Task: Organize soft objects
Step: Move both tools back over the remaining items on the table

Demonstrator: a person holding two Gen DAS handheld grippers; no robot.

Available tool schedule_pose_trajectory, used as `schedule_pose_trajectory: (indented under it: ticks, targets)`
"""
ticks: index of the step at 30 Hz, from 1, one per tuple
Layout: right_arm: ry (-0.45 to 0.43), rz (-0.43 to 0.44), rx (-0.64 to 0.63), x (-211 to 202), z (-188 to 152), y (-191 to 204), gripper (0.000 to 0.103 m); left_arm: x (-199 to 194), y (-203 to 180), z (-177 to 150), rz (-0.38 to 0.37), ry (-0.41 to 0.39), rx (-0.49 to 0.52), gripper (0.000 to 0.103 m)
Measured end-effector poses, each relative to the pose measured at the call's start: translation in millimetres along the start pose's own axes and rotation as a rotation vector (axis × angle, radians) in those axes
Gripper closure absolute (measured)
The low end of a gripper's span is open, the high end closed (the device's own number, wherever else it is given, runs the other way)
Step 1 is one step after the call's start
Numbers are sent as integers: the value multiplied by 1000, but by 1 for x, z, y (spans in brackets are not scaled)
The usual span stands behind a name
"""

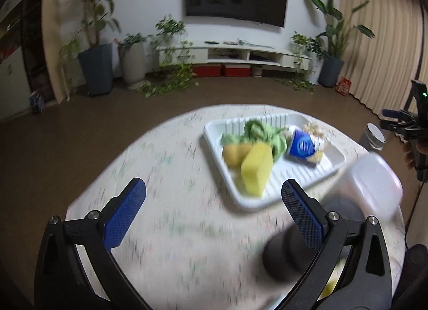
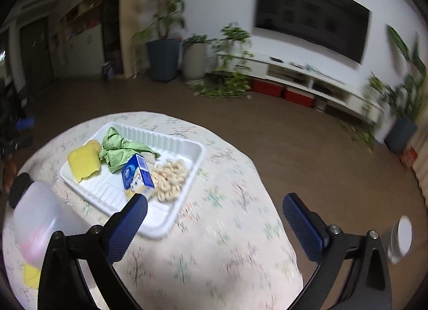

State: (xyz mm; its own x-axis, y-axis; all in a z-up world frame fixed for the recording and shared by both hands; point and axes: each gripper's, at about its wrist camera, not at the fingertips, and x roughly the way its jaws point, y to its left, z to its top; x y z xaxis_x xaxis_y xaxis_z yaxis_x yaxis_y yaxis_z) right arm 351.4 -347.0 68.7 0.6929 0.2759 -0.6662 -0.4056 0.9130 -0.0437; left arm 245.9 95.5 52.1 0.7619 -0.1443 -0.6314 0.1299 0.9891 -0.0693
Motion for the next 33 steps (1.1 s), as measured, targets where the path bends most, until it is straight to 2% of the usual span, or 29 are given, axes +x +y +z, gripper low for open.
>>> schedule_pose_trajectory:
  ticks: [7,12,16,21,26,33]
  targets:
    - [4,9,131,-51,-59,-5,0,-48,-5,-69,44,15,-59,0]
    - [26,52,165,-79,-102,22,0,-86,-18,-109,43,-2,-88,0]
    - [50,90,180,-97,-128,52,0,-105,-40,-133,12,-8,-100,0]
    - [76,140,170,-111,-159,103,0,-106,-77,-159,-3,36,-61,0]
    - [92,145,142,-114,-189,150,0,-105,-102,-174,-46,36,-91,0]
    - [111,126,116,-104,-201,177,0,-87,-143,-170,-88,35,11,0]
